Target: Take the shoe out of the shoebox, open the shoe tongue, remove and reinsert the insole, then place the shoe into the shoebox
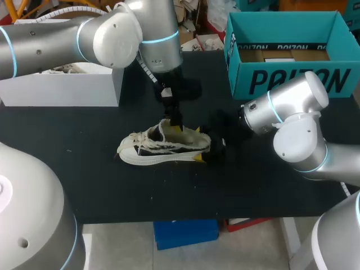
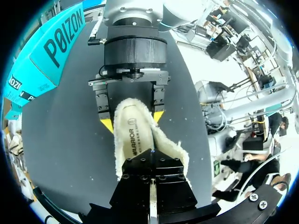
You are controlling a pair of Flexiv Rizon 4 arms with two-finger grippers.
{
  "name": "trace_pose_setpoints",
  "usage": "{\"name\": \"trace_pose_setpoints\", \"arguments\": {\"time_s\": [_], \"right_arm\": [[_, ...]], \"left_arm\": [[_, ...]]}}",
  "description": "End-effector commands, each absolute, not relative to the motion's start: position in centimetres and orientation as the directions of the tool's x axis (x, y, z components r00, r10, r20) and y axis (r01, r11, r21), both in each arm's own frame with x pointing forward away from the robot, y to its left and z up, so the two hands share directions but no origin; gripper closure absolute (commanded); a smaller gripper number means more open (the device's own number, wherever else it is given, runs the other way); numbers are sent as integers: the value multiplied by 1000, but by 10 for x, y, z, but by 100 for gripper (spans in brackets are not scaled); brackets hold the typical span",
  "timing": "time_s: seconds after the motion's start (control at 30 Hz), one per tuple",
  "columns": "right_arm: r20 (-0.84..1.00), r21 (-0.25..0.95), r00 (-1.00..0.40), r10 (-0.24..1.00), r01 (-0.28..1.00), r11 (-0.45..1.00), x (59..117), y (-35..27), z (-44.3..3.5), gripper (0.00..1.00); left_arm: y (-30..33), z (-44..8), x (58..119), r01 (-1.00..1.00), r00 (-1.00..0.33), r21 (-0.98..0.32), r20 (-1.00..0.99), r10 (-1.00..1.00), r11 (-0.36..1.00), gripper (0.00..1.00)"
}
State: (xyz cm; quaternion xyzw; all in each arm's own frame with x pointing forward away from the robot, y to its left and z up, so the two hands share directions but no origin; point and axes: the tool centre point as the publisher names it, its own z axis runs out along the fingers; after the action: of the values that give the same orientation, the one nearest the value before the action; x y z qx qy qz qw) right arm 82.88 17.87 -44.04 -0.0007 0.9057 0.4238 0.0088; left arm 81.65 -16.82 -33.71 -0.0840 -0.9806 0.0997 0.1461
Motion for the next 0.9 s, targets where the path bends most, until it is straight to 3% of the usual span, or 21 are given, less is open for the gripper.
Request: {"name": "trace_pose_setpoints", "arguments": {"time_s": [0.03, 0.9], "right_arm": [[-16, 766, -1000, 7, -8, 642, 828, 181, -443, 100], [-16, 766, -1000, 7, -8, 642, 828, 181, -443, 100]], "left_arm": [[-168, -337, 817, 131, -928, -214, 317, 196, 968, 100], [-158, -351, 806, 139, -927, -210, 315, 202, 968, 100]]}}
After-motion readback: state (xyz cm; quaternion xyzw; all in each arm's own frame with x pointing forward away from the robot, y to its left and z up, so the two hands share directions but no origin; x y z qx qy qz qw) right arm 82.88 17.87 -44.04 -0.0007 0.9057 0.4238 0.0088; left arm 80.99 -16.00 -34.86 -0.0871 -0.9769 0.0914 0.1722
